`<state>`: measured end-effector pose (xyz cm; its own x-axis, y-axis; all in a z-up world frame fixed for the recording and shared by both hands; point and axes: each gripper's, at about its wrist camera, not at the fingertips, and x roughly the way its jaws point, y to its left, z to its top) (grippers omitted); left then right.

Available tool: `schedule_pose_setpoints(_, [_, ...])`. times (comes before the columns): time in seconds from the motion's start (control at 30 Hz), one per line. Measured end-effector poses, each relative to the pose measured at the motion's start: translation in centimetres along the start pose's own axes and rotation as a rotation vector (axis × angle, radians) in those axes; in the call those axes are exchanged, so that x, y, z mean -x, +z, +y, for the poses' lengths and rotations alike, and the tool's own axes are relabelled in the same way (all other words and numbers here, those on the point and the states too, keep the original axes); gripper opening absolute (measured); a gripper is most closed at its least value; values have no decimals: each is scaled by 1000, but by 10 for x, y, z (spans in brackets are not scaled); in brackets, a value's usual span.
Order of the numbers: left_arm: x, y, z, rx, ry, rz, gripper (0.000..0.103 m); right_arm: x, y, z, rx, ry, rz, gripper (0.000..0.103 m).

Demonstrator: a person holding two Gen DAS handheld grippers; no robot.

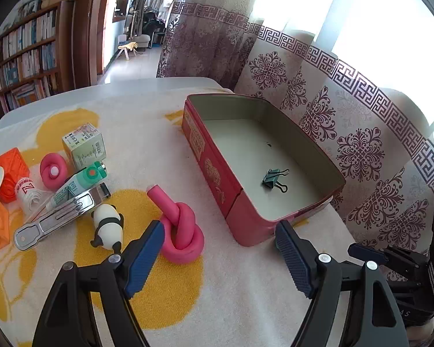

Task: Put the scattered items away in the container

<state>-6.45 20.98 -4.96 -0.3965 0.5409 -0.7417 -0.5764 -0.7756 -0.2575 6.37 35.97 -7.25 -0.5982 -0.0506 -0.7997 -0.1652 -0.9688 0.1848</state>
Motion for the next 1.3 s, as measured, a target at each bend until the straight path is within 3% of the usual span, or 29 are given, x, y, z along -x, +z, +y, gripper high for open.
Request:
schedule_pose_setpoints(0.23, [10, -11, 6, -9, 14, -4, 81, -23, -12, 26, 157, -120, 15, 42])
schedule_pose_setpoints(0.3, [11, -13, 12, 8, 17, -4, 81, -22, -11, 27, 155, -119, 14, 30])
schedule_pose_setpoints(0.37, [11, -14, 20, 32, 15, -3, 81, -19, -10, 24, 131, -102, 11, 28])
schedule_pose_setpoints(0.47, [11, -17, 30, 64, 10, -1, 81, -4, -7, 24, 77, -5, -14, 20])
schedule_pose_setpoints(0.67, [14, -19, 45, 94, 10, -11, 81, 40, 18, 36, 33, 164, -159, 20])
schedule_pose_setpoints(0.8, [17, -21, 57, 122, 12, -28, 81, 53, 50, 48, 11, 155, -269, 20])
schedule_pose_setpoints(0.93, [19, -24, 71, 160, 21, -33, 81, 34, 88, 30, -130, 102, -332, 21])
schedule_pose_setpoints(1.0, [21, -26, 76, 162, 37, -41, 81, 16, 100, 19, -191, 53, -301, 35])
schedule_pose_setpoints(1.03, [23, -27, 79, 160, 48, -46, 81, 8, 102, 16, -211, 67, -280, 40])
schedule_pose_setpoints(1.1, [27, -28, 87, 162, 73, -62, 81, -3, 98, 20, -220, 138, -274, 64])
schedule_pose_setpoints(1.17, [32, -29, 98, 181, 95, -81, 81, -8, 90, 34, -182, 164, -288, 77])
schedule_pose_setpoints(1.3, [45, -32, 123, 226, 158, -132, 81, -19, 80, 65, -122, 231, -286, 77])
